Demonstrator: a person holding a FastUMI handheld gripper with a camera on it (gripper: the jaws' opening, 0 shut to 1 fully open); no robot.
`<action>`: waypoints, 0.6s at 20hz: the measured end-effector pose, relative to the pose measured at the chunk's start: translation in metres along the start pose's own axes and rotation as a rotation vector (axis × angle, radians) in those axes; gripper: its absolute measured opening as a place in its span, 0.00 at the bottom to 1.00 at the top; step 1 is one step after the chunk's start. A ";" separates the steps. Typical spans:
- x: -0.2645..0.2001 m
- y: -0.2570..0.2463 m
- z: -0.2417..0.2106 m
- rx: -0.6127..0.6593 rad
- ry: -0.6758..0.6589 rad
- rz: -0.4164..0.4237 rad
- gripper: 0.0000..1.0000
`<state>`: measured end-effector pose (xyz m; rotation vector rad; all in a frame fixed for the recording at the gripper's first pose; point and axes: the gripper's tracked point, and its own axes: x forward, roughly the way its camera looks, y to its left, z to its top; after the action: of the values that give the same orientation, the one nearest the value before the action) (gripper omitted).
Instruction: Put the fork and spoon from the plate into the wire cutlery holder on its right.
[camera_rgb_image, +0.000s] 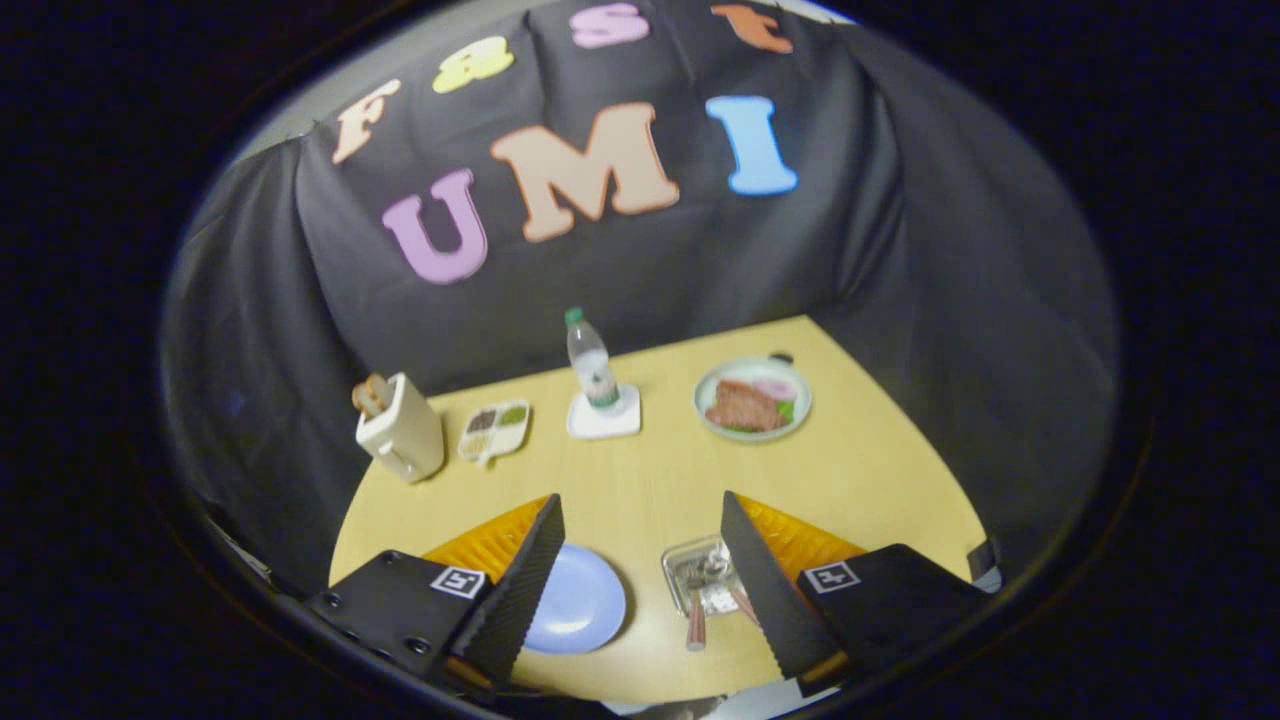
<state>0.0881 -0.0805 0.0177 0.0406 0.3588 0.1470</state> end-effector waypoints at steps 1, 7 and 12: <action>-0.015 0.006 0.017 0.003 -0.089 0.005 0.99; -0.104 0.043 0.091 0.028 -0.575 0.033 0.98; -0.157 0.062 0.088 -0.029 -0.711 0.016 0.98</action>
<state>-0.0343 -0.0442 0.1589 0.0638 -0.3530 0.1447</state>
